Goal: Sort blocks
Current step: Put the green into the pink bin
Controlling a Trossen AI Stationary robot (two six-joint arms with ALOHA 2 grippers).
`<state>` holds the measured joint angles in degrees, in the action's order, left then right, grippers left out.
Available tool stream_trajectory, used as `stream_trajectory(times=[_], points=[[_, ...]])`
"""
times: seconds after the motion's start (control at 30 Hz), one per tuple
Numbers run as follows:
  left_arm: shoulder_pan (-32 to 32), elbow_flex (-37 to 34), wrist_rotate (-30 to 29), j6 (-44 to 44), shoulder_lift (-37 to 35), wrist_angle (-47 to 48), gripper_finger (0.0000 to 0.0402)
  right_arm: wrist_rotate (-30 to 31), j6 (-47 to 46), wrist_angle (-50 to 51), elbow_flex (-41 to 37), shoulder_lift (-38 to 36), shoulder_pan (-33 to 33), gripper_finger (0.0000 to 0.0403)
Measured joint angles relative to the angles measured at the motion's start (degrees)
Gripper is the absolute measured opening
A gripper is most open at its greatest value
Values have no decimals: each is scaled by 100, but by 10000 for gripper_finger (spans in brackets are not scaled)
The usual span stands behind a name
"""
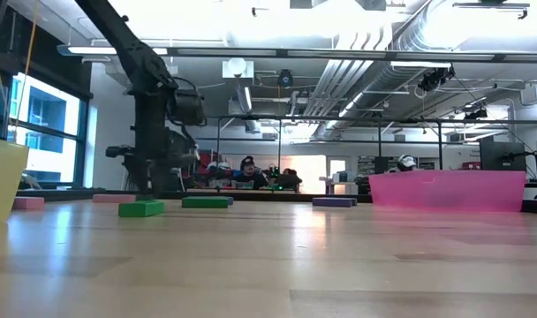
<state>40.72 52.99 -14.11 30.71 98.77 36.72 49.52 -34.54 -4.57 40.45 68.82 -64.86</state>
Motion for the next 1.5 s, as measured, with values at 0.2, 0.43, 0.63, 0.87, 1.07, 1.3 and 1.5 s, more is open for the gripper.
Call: stream_trajectory(times=[0.2,0.43,0.63,0.87,1.07,1.3,1.5], points=[[-551,-46,836,-567,-402,-48,127,0,-9,1,0,2,0,167],[-1032,-41,1043,-2380,-1044,-16,127,29,-12,1,0,2,0,167],[-1450,-34,650,-4103,-1065,-52,150,48,-12,1,0,2,0,167],[-1361,-34,208,-4041,-649,-57,232,49,-10,3,0,2,0,167],[-1263,-33,-237,-4335,-104,-61,276,50,-9,8,0,2,0,167],[-1317,16,-291,-4646,268,-15,261,50,-8,8,0,2,1,167],[-1392,3,-183,-4680,287,9,178,50,0,10,0,5,96,167]])
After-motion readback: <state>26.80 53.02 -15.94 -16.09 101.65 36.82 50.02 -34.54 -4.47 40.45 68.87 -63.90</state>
